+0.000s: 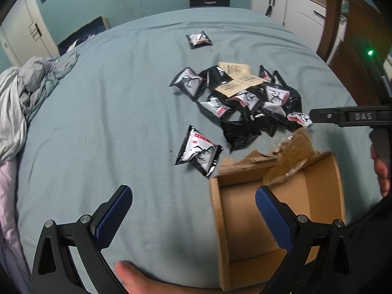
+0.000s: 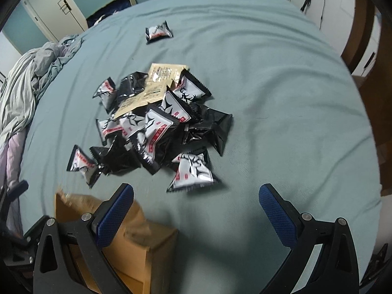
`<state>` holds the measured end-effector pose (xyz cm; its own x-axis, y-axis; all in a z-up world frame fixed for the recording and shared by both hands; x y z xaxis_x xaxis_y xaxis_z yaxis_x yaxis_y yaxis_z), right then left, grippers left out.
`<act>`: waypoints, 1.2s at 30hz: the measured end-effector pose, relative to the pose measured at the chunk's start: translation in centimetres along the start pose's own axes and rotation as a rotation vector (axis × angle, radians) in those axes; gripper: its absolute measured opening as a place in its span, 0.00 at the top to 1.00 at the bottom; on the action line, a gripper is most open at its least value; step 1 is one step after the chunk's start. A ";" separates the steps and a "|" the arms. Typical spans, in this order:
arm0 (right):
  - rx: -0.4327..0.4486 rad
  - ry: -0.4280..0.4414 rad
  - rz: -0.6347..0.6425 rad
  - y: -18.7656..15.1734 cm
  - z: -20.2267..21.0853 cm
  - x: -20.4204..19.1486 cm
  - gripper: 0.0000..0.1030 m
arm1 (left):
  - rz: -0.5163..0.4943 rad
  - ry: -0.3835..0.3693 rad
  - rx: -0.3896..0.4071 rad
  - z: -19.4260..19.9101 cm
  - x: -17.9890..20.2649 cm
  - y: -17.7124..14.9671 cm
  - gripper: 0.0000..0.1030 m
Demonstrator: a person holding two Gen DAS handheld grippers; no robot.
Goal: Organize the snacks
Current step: 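Grasp a white deer snack packet with the right tool while the left tool grasps another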
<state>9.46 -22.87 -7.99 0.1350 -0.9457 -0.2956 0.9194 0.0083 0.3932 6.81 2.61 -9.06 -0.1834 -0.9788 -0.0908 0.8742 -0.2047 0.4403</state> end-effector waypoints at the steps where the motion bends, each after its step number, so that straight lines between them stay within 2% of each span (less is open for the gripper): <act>1: -0.009 0.001 -0.002 0.3 -0.5 0.1 0.00 | 0.012 -0.003 -0.005 -0.2 -0.2 0.0 0.01; 8: -0.080 -0.034 0.049 1.7 -5.1 0.1 0.01 | 0.079 -0.021 -0.026 -1.2 -1.6 0.6 0.01; 11: -0.104 -0.050 0.079 1.7 -6.5 0.0 0.07 | 0.119 -0.028 -0.038 -1.8 -2.3 0.9 0.01; 13: -0.124 -0.059 0.093 1.5 -7.3 0.1 0.18 | 0.145 -0.039 -0.048 -2.3 -2.7 1.0 0.01; 17: -0.142 -0.091 0.118 1.4 -8.2 0.4 0.31 | 0.160 -0.032 -0.044 -3.3 -3.3 1.6 0.01; 19: -0.126 -0.104 0.141 1.5 -8.0 0.4 0.51 | 0.155 -0.021 -0.031 -3.8 -3.4 2.1 0.01; 24: -0.099 -0.082 0.140 1.4 -7.8 -0.2 0.54 | 0.146 -0.043 -0.006 -4.7 -3.4 3.1 0.01; 26: -0.057 -0.070 0.123 1.8 -7.0 -0.2 0.54 | 0.158 -0.064 -0.005 -5.0 -3.5 3.4 0.01; 31: 0.053 -0.010 0.065 2.4 -4.0 -0.3 0.54 | 0.234 -0.162 -0.065 -6.8 -3.7 3.7 0.01; 36: 0.113 0.023 0.042 -0.4 0.4 -1.0 0.54 | 0.238 -0.206 -0.128 -9.1 -3.1 3.8 0.14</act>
<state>8.77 -22.11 -7.52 0.1820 -0.9378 -0.2957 0.8656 0.0101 0.5007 14.79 4.90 -15.25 -0.0431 -0.9810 0.1891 0.9503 0.0182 0.3108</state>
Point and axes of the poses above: each gripper's, at about its wrist camera, not at the fingertips, and z roughly against the way its jaws point, x to its right, y to its top, the point moved 9 cm from there along -z, roughly the way its jaws point, and after that the axes turned 3 degrees about y, right-handed, at the moved point
